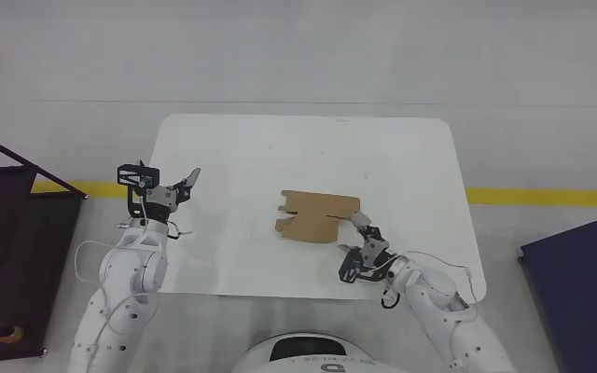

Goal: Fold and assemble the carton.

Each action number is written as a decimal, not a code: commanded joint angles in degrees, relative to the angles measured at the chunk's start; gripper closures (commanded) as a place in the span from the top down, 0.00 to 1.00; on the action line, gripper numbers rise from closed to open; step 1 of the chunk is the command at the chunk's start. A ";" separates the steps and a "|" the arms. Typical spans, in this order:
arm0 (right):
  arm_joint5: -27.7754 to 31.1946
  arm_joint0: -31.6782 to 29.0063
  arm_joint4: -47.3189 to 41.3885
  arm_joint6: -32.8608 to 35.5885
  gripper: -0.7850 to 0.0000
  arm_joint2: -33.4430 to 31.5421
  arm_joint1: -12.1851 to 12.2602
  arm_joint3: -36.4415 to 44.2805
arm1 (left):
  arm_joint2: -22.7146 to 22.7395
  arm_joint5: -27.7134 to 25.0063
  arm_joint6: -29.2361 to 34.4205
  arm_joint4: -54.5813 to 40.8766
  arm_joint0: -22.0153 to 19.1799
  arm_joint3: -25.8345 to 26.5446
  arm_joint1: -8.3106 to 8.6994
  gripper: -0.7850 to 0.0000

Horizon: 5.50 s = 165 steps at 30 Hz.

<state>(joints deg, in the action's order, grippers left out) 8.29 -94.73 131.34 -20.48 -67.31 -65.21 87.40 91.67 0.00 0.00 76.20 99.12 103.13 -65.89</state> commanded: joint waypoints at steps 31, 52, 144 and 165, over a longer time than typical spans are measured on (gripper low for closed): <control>-0.46 11.54 9.05 17.85 0.32 9.09 -2.53 -6.67 | 0.00 0.00 0.00 0.00 0.00 0.00 0.00 1.00; 5.34 0.82 -32.65 -0.67 0.00 -6.45 -1.03 8.93 | 0.00 0.00 0.00 0.00 0.00 0.00 0.00 1.00; -30.34 2.95 -7.11 22.91 0.00 3.77 -4.65 20.07 | 0.00 0.00 0.00 0.00 0.00 0.00 0.00 1.00; 2.80 -2.57 -32.86 1.18 0.00 -5.87 -2.27 12.94 | 0.60 1.61 -0.15 1.46 -0.26 -0.17 0.01 1.00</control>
<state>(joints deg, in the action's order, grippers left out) 11.08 -97.30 98.49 -19.29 -73.17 -67.49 100.34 91.84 0.24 -0.04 76.44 99.04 103.07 -65.89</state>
